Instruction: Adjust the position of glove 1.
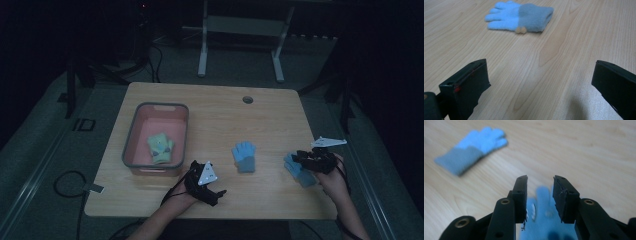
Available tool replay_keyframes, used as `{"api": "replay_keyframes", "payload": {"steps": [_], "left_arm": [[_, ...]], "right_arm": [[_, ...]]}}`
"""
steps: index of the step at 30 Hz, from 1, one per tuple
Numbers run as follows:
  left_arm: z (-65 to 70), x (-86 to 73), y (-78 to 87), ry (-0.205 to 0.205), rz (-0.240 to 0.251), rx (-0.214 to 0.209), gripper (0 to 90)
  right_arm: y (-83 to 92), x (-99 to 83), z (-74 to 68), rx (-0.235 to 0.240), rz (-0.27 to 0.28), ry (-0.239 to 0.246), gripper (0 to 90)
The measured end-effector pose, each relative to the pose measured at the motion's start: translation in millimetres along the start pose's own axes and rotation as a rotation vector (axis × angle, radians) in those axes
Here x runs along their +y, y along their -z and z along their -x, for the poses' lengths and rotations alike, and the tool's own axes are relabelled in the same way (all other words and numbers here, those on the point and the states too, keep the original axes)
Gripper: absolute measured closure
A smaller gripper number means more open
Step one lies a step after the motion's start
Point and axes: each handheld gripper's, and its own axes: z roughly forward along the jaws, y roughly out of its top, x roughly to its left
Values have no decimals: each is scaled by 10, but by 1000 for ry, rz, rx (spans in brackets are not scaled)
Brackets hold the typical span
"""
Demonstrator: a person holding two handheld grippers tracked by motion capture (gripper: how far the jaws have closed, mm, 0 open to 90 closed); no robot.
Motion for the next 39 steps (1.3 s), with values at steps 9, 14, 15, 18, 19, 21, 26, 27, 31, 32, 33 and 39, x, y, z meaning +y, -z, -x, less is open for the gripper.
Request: {"api": "replay_keyframes", "payload": {"steps": [9, 14, 15, 18, 19, 21, 26, 27, 31, 32, 33, 39], "left_arm": [[0, 1, -1, 3, 4, -3, 13], [-3, -1, -4, 4, 3, -4, 13], [-4, -1, -3, 3, 4, -4, 14], [-2, -6, -10, 1, -1, -2, 14], [-1, -5, -10, 1, -1, -3, 14], [1, -6, -10, -1, 1, -2, 13], [-1, -4, -12, 0, -2, -2, 13], [0, -5, -11, -1, -2, -2, 14], [1, -2, -11, -2, -1, -2, 13], [0, -4, -12, -2, -1, -1, 13], [-2, -5, -13, -1, -1, -1, 14], [2, -4, -12, -2, 0, -1, 14]], "right_arm": [[-46, -301, 116, -21, -82, 3, 628], [-57, -436, 190, -18, -99, -14, 617], [-63, -455, 194, -11, -97, -11, 613], [-79, -477, 180, -18, -88, -9, 652], [-84, -477, 172, -23, -86, -1, 680], [-90, -474, 142, -23, -86, -1, 767], [-98, -416, 78, -54, -113, -21, 845], [-93, -404, 85, -48, -107, -36, 853], [-10, -305, 56, -54, -73, -77, 861], [23, -260, 33, -60, -53, -75, 861], [55, -206, 8, -58, -38, -81, 862], [150, 167, -145, -73, 42, -148, 862]]}}
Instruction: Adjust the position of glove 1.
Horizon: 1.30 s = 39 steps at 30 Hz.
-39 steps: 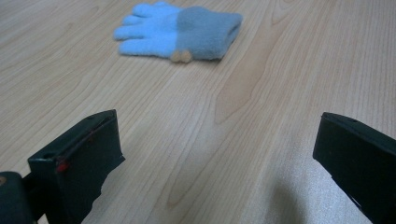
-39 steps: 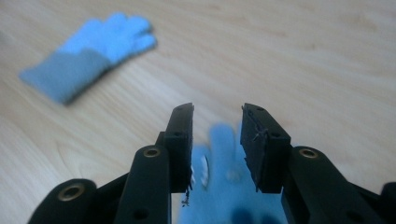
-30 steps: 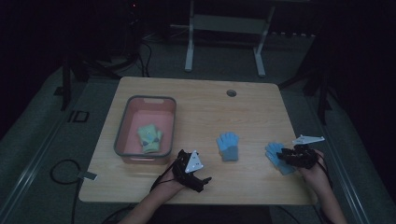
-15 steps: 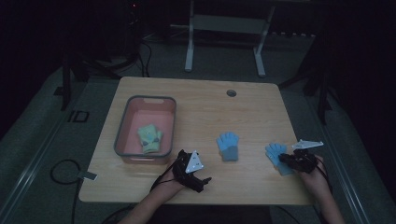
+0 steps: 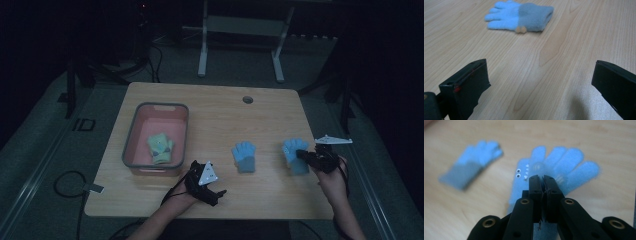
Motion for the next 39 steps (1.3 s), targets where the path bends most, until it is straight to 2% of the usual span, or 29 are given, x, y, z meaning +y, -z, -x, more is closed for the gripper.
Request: {"api": "replay_keyframes", "payload": {"steps": [3, 6, 9, 11, 12, 14, 17, 23, 26, 27, 31, 33, 39], "left_arm": [[-1, 3, 1, -2, 1, 0, 13], [-2, 1, 4, -3, 2, 1, 13], [3, 1, 10, -1, 5, 2, 13], [3, 1, 10, -1, 5, 2, 14], [8, 4, 14, 1, 10, 0, 14], [7, 3, 14, -1, 9, 0, 14], [6, 1, 10, -1, 8, 1, 14], [6, 2, 12, -2, 9, 2, 14], [5, 0, 11, -5, 7, 2, 14], [4, 0, 11, -6, 6, 2, 14], [0, -1, 12, -6, 9, 4, 14], [-3, 2, 15, -8, 9, 6, 14], [4, 1, 10, -9, 6, 8, 14]], "right_arm": [[-43, 118, -115, -6, 23, -49, 861], [-112, 178, -232, -45, 27, -70, 861], [-213, 172, -301, -42, 26, -116, 860], [-242, 163, -315, -48, 20, -115, 860], [-338, 123, -331, -59, 4, -131, 860], [-421, 74, -314, -58, -13, -159, 859], [-534, -10, -277, -87, -39, -192, 854], [-713, -144, -163, -115, -92, -208, 824], [-716, -151, -133, -111, -93, -188, 761], [-706, -142, -123, -112, -92, -161, 729], [-650, -130, -108, -108, -75, -75, 727], [-601, -125, -69, -63, -57, -57, 728], [-482, -107, 23, -7, -44, 11, 685]]}}
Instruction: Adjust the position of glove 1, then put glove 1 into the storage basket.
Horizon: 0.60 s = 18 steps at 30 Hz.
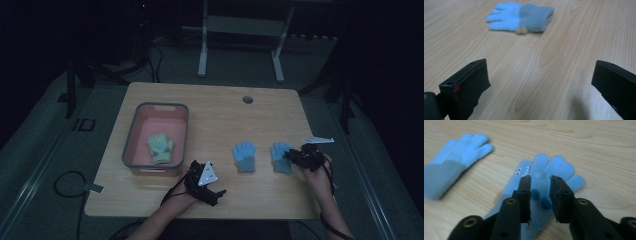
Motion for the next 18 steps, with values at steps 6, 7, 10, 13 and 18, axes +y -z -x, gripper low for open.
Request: {"api": "replay_keyframes", "payload": {"steps": [6, 7, 10, 13, 18], "left_arm": [[0, 1, 1, 1, 3, 1, 14], [-3, 1, 2, 3, 3, -2, 14], [-3, -3, -1, 0, -1, -1, 14], [-3, 0, 0, 2, 2, -2, 14], [1, 0, -2, 0, -3, -3, 14]], "right_arm": [[50, 31, 30, 13, -17, 46, 619], [69, 47, 35, 39, -14, 57, 605], [78, 60, 38, 44, -22, 68, 608], [82, 69, 39, 69, -19, 81, 611], [58, 74, 8, 75, -22, 105, 610]]}}
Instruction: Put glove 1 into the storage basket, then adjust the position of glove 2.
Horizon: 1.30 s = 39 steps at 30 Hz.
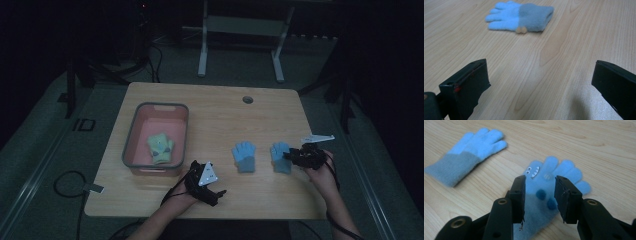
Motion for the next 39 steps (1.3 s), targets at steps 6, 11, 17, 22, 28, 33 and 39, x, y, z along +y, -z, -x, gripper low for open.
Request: {"api": "replay_keyframes", "payload": {"steps": [6, 11, 17, 22, 28, 33, 39], "left_arm": [[-2, -2, -1, -1, 1, -1, 14], [0, -2, -1, 0, -2, -2, 14], [1, -4, 0, 0, -2, -3, 14], [4, -4, 0, -1, -2, -4, 14], [0, -5, 2, 0, 0, -5, 14], [-2, -7, 3, 1, 1, -5, 14], [4, -10, 0, -1, 0, -4, 14]], "right_arm": [[-2, 19, -11, 8, 11, 9, 603], [-1, 29, 0, 13, 13, 8, 599], [-11, 37, -6, 17, 11, 31, 572], [-79, 26, 2, 24, -8, 48, 569], [-176, -4, 41, 26, -27, 62, 594], [-289, -84, 67, 8, -75, 81, 627], [-319, -123, 69, 12, -75, 90, 709]]}}
